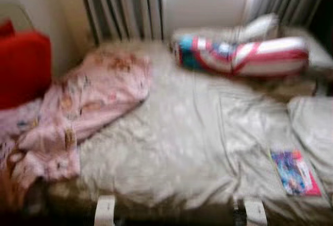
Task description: Clean up the room
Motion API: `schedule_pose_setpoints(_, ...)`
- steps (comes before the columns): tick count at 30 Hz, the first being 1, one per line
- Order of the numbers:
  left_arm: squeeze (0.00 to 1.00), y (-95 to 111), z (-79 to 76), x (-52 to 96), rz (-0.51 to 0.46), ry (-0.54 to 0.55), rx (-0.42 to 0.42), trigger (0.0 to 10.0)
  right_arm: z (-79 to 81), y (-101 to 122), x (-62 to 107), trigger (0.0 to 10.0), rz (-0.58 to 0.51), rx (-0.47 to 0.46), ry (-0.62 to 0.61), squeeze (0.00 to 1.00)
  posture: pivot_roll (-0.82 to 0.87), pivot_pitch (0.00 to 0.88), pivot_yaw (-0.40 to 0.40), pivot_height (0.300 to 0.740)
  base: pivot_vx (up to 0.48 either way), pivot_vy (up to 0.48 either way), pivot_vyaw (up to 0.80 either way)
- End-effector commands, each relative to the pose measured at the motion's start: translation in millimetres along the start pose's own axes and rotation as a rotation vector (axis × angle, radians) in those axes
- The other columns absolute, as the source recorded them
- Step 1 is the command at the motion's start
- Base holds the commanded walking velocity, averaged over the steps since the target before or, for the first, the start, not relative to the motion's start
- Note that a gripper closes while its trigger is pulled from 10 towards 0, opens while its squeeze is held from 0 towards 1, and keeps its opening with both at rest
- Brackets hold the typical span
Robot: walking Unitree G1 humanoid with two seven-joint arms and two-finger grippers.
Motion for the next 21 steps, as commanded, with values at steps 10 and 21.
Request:
schedule_pose_setpoints(10,0.0,-7.8,10.2,2.0,0.031,0.023,-0.002,10.0,8.0,5.6,-1.9,10.0,-0.015,0.004,0.023,0.0,-0.09,0.0,-0.025,0.74,0.0,0.426,0.0)
schedule_pose_setpoints(21,0.0,-7.6,11.3,2.0,0.032,0.025,-0.001,10.0,8.3,5.5,-2.0,10.0,-0.013,0.009,0.025,0.0,-0.09,0.0,-0.024,0.74,0.0,0.424,0.0)
Point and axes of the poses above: a point about 5 cm out from each wrist's last joint towards the gripper, its own x axis pointing back from the gripper into the wrist, its own y axis along the axis of the wrist's last joint, z = x × y, the point moved 2 cm from there along -x, pointing out of the wrist towards the gripper, and after that the axes turned 3 degrees about -x, right-handed, at the moved point
